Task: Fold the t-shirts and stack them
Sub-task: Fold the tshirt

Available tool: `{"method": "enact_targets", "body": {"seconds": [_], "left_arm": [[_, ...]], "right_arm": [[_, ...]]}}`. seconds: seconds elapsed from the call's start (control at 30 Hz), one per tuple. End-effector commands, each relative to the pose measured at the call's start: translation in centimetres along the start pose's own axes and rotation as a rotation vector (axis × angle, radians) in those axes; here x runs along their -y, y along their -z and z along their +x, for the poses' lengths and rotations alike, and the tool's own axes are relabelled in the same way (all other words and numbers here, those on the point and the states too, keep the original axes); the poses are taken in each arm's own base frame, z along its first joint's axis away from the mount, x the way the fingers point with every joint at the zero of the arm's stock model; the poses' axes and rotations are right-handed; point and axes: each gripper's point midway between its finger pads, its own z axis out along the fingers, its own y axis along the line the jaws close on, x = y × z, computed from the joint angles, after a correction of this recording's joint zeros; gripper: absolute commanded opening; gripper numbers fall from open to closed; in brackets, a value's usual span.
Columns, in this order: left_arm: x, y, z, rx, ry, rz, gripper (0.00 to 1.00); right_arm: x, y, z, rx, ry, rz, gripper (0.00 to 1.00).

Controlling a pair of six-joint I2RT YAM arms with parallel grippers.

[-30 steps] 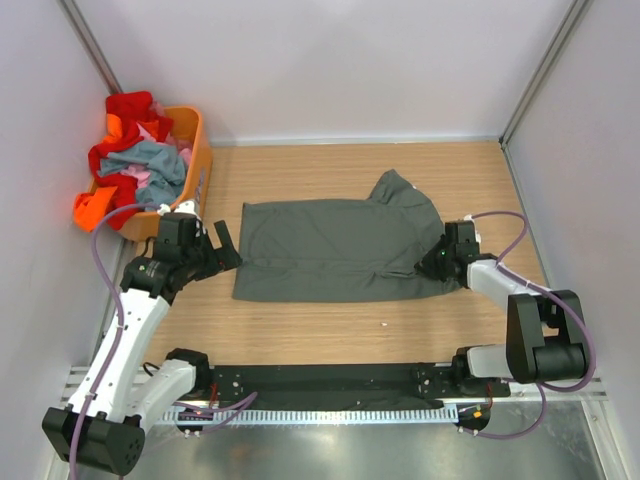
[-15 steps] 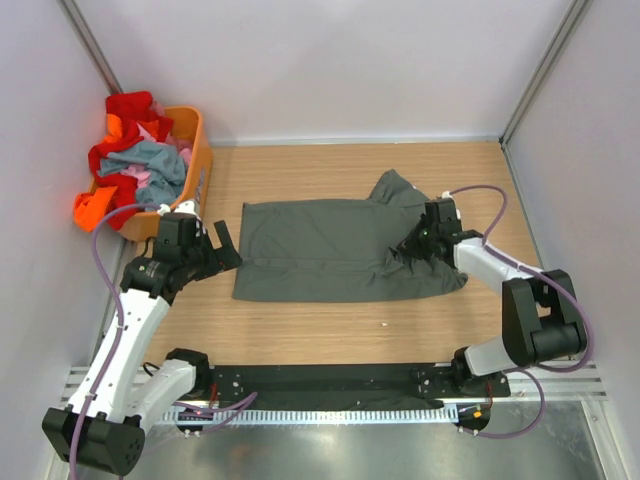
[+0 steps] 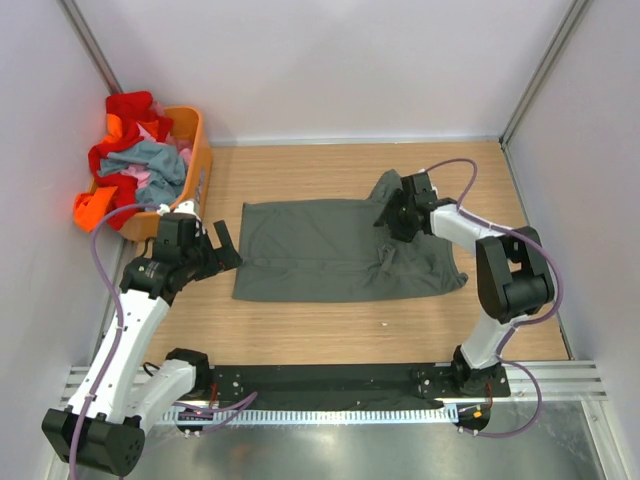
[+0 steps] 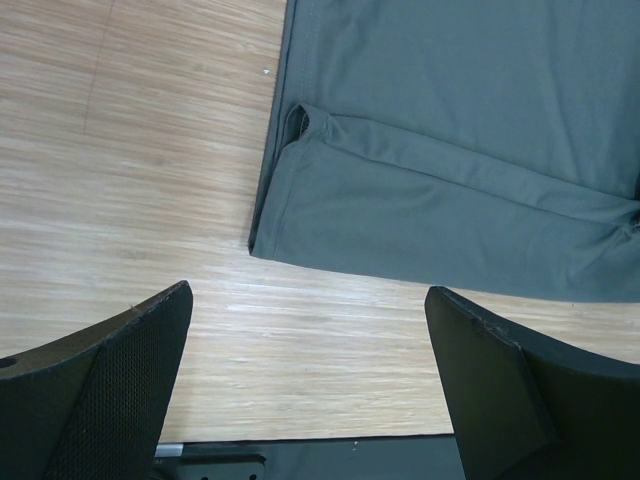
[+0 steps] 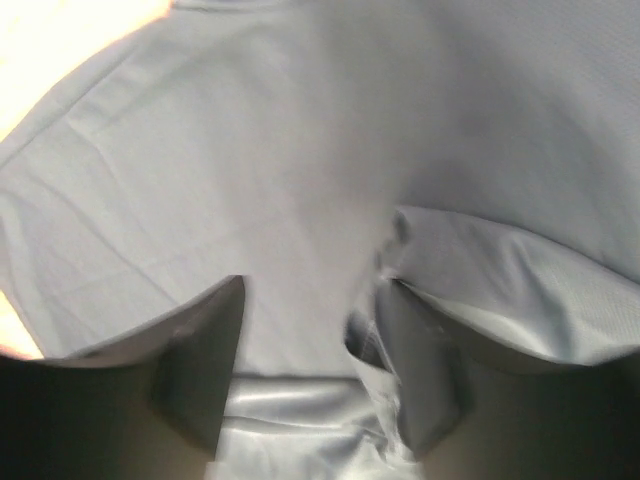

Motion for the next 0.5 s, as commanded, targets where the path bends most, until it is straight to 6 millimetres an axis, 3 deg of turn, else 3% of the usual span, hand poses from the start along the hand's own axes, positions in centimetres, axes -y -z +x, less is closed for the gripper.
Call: {"method": "enact_targets", "body": {"seconds": [0.0, 0.1, 0.2, 0.33, 0.4, 0.47], "left_arm": [[0.0, 0.2, -0.6, 0.032, -0.002, 0.006, 1.00], [0.0, 0.2, -0.6, 0.034, -0.002, 0.003, 1.00], [-0.1, 0.1, -0.5, 0.026, -0.002, -0.001, 1.00], [0.0, 0.1, -0.6, 0.030, -0.002, -0.001, 1.00], [0.0, 0.1, -0.6, 0.029, -0.001, 0.001, 1.00], [0.0, 0.1, -0.5, 0.026, -0.004, 0.001, 1.00]], "right_arm": [[-2.0, 0.2, -1.4, 0.021, 0.037, 0.003, 0.68], [-2.9, 0.7, -1.6, 0.023, 0.060, -0.011, 0.71], [-3.5, 2.8, -2.7, 0.071, 0.078, -0.033, 0.73], [-1.1, 5.9, -4.4, 0.187, 0.124, 0.080, 0.77], [-0.4, 6.9, -3.9, 0.195, 0.131, 0.080, 0.77], [0.4, 7.3, -3.0, 0.188, 0.135, 0.078, 0.69]]}}
